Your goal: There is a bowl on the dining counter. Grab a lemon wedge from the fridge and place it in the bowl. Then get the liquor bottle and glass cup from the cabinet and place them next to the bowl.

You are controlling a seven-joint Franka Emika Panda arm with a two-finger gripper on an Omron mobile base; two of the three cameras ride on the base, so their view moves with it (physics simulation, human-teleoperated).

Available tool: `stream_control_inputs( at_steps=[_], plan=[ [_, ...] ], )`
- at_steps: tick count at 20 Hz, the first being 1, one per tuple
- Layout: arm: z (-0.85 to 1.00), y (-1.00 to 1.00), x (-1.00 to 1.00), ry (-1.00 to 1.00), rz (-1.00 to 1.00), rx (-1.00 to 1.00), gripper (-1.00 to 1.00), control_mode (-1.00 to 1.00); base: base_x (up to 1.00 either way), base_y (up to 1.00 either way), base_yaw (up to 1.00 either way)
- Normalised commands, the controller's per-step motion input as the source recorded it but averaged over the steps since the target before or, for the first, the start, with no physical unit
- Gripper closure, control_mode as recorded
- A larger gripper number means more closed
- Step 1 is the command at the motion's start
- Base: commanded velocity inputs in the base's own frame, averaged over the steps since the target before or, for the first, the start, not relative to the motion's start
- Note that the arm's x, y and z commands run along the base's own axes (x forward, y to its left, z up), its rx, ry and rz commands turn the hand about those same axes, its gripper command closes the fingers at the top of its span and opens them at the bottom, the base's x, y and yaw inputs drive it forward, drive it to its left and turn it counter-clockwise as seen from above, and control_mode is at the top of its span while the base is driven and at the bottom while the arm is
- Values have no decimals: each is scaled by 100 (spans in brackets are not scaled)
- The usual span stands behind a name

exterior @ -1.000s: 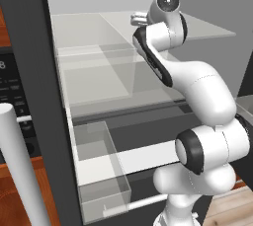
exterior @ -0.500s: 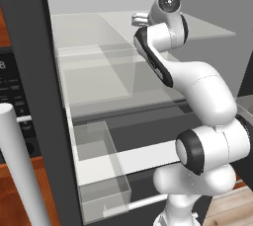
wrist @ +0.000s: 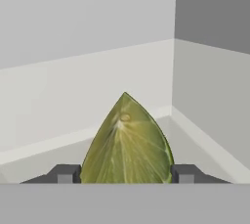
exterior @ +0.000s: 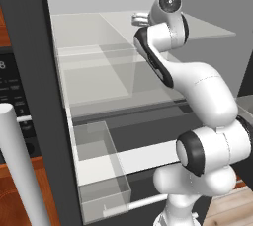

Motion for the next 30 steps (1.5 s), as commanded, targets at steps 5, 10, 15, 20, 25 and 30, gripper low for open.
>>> stream_control_inputs(
  at_steps=[5, 10, 15, 20, 25, 30],
  plan=[
    [0, 0, -57, -19, 0, 0, 100, -100, 0, 0, 0],
    [0, 0, -83, -22, 0, 0, 100, -100, 0, 0, 0],
    [4, 0, -100, -9, 0, 1, 100, -100, 0, 0, 0],
    [15, 0, -100, -3, 0, 2, 100, -100, 0, 0, 0],
    [24, 0, -100, -3, 0, 1, 100, -100, 0, 0, 0],
    [19, 0, -100, -4, 0, 1, 100, -100, 0, 0, 0]
  ],
)
